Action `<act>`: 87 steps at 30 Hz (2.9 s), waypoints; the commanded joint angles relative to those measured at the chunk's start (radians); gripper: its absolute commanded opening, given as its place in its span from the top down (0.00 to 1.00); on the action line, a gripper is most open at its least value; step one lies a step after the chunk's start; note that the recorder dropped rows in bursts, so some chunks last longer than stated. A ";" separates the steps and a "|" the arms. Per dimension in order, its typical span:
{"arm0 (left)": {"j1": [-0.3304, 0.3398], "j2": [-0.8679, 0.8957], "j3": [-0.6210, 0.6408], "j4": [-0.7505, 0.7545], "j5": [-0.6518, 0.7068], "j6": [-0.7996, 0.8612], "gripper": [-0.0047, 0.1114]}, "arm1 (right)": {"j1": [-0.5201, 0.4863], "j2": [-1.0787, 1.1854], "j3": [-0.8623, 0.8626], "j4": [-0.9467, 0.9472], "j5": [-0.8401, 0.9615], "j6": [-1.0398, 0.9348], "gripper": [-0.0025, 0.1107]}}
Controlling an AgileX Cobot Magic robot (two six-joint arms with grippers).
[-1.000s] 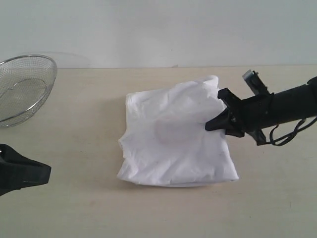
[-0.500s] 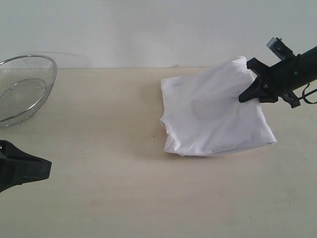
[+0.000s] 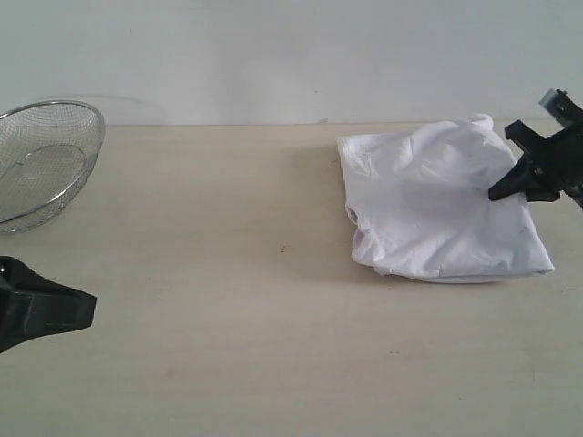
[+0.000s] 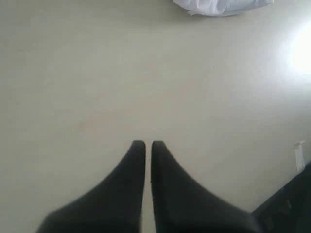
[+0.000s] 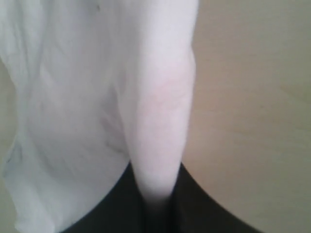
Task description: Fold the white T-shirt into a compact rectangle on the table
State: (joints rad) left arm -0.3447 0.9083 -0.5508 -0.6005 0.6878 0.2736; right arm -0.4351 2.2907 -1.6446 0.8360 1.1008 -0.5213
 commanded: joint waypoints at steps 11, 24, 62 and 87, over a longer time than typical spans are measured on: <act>-0.001 -0.006 0.004 -0.012 -0.033 0.010 0.92 | -0.023 0.026 -0.021 -0.014 -0.111 0.115 0.98; -0.001 -0.006 0.004 -0.012 -0.037 0.010 0.92 | -0.023 0.026 -0.021 -0.058 -0.123 0.110 0.98; -0.001 -0.006 0.004 -0.050 -0.063 0.017 0.92 | 0.018 -0.618 0.236 -0.324 -0.184 0.386 0.98; -0.001 -0.006 0.004 -0.151 -0.113 0.040 0.92 | 0.705 -0.984 0.996 -0.165 -0.572 0.066 0.98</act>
State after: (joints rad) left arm -0.3447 0.9083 -0.5508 -0.7401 0.5862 0.3078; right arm 0.2393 1.3168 -0.6623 0.6668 0.5428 -0.4382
